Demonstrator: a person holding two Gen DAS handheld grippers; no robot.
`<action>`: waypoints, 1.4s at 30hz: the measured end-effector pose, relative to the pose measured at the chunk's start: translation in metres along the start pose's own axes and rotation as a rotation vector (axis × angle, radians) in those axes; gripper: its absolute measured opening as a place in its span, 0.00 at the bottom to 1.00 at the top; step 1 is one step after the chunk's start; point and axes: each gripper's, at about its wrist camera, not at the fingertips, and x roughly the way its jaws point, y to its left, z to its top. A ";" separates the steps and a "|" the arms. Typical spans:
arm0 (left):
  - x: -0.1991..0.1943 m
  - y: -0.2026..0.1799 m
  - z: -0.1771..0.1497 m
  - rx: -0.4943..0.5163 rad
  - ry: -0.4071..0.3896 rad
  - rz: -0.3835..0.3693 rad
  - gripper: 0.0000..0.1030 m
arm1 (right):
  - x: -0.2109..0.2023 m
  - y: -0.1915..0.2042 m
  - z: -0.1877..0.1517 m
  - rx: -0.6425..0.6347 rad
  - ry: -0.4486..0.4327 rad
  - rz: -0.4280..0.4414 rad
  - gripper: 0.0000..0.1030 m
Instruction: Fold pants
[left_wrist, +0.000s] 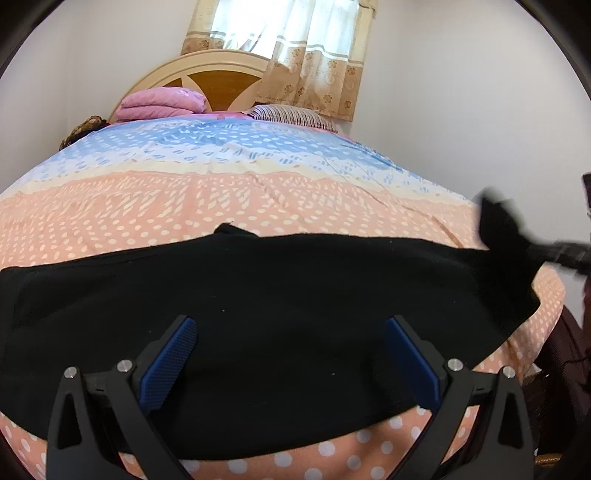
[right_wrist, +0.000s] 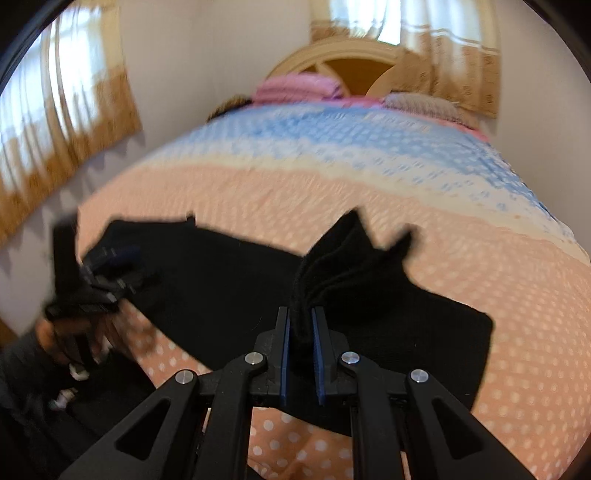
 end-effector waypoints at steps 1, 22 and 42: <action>-0.001 0.001 0.001 -0.003 -0.002 -0.005 1.00 | 0.008 0.004 -0.002 -0.012 0.020 0.000 0.11; 0.042 -0.133 0.040 0.148 0.160 -0.319 1.00 | -0.015 -0.108 -0.071 0.324 -0.146 0.109 0.42; 0.067 -0.179 0.038 0.155 0.240 -0.350 0.13 | -0.024 -0.159 -0.096 0.534 -0.294 0.066 0.51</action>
